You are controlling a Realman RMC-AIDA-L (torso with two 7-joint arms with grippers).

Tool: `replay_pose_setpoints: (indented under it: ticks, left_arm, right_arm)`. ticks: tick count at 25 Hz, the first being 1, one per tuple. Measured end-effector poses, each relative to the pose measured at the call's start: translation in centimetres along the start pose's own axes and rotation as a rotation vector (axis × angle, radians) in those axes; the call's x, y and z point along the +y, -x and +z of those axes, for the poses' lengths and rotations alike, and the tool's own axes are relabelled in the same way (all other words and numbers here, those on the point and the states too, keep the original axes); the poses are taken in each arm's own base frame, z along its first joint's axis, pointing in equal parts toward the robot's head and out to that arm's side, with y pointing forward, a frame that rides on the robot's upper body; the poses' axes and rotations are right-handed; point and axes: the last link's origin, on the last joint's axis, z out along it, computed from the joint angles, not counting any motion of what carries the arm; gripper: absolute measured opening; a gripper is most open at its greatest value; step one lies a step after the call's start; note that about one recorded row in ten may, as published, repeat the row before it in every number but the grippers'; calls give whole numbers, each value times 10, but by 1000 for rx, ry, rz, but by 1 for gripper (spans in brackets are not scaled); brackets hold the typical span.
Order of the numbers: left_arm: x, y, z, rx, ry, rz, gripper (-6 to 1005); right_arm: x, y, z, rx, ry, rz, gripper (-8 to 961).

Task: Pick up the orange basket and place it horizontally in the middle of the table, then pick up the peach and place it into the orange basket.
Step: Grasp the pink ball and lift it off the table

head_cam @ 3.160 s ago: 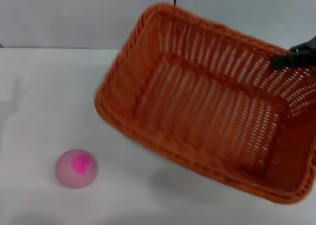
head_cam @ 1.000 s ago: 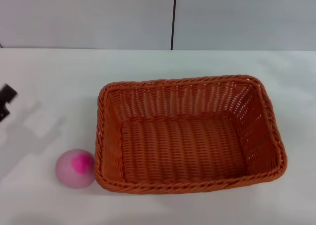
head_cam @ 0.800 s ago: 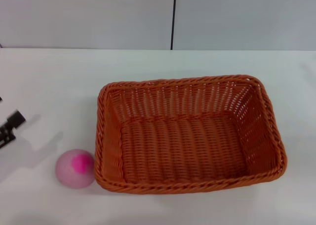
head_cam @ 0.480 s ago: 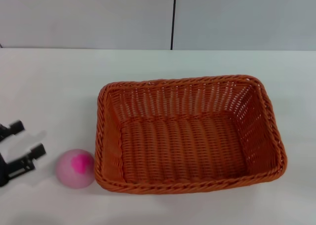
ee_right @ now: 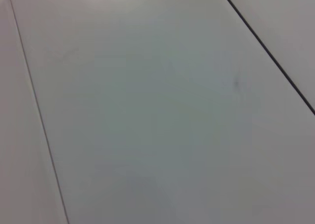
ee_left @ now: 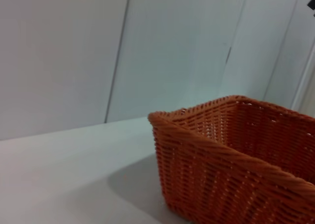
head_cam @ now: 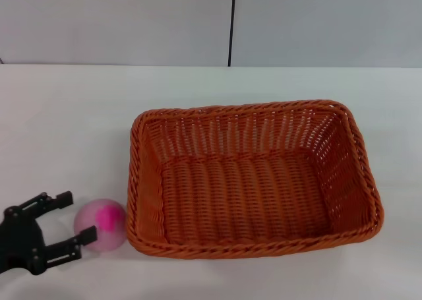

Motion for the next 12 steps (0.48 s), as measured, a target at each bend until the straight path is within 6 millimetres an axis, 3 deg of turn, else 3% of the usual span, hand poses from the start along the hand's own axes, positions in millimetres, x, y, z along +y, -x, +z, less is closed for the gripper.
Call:
replay_pose_setpoints:
  ticks: [12]
  left_arm:
    - [3,1,28,-33,46,6,752]
  right_arm:
    - [-2,-4,-2,21,-18,-7,557]
